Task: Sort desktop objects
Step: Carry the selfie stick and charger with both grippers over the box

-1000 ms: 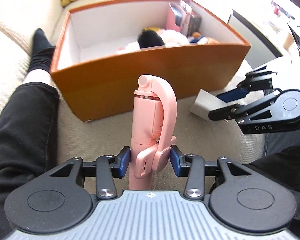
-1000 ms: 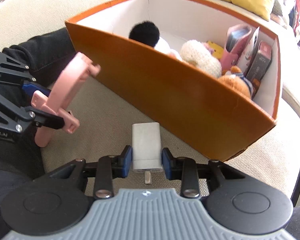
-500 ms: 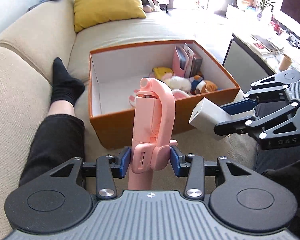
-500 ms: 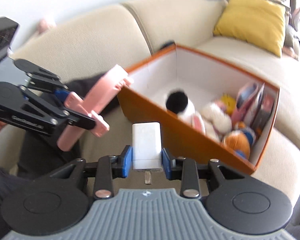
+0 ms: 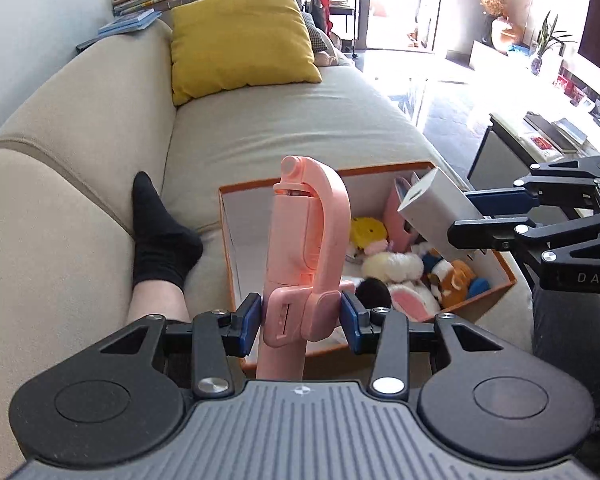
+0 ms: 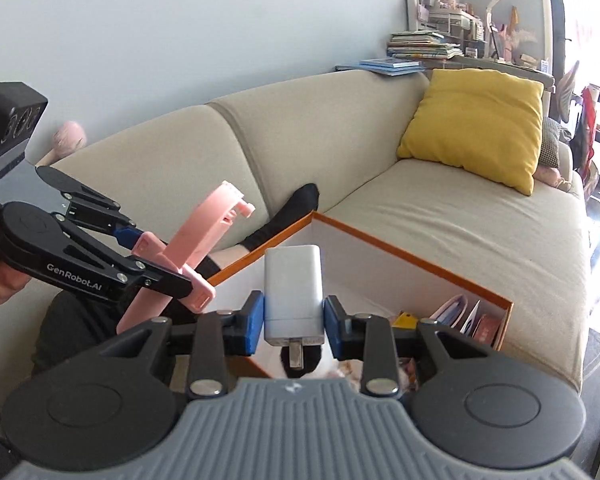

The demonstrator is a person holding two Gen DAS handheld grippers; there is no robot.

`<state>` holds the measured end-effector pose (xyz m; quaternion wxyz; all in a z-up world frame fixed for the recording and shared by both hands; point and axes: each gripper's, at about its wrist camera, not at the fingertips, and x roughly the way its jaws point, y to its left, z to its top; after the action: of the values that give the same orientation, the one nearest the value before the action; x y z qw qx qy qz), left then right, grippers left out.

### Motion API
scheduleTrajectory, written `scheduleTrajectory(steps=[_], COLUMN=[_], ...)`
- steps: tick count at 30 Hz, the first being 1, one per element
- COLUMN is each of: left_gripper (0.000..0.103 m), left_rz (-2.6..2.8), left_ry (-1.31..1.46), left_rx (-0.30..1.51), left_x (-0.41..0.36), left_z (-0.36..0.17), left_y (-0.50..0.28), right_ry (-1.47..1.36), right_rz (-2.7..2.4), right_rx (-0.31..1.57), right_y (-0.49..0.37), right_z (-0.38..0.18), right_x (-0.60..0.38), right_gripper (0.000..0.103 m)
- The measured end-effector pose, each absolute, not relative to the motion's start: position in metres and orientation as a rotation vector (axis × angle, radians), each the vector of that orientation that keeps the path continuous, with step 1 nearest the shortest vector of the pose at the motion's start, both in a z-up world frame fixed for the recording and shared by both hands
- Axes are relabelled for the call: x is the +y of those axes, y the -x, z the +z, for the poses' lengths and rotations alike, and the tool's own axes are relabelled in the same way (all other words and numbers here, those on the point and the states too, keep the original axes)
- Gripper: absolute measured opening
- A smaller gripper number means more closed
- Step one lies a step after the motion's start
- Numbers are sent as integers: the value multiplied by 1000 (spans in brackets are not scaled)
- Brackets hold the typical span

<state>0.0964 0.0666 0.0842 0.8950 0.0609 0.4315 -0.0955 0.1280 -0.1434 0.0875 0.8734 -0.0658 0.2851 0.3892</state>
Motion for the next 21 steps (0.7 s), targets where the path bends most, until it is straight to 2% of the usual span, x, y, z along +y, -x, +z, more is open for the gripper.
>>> scheduleTrajectory(steps=[6, 12, 21], left_gripper=[49, 48, 47], left_rz=[-199, -206, -135], left_ry=[-94, -78, -80], left_rx=[921, 1022, 1132], left_x=[72, 63, 43], left_z=[84, 45, -6], left_y=[-156, -201, -227], right_ry=[60, 15, 23], right_rz=[766, 762, 781], right_rx=[625, 674, 759], right_y=[-174, -202, -221], right_z=[88, 72, 40], right_x=[-136, -129, -117], right_gripper=[34, 34, 34])
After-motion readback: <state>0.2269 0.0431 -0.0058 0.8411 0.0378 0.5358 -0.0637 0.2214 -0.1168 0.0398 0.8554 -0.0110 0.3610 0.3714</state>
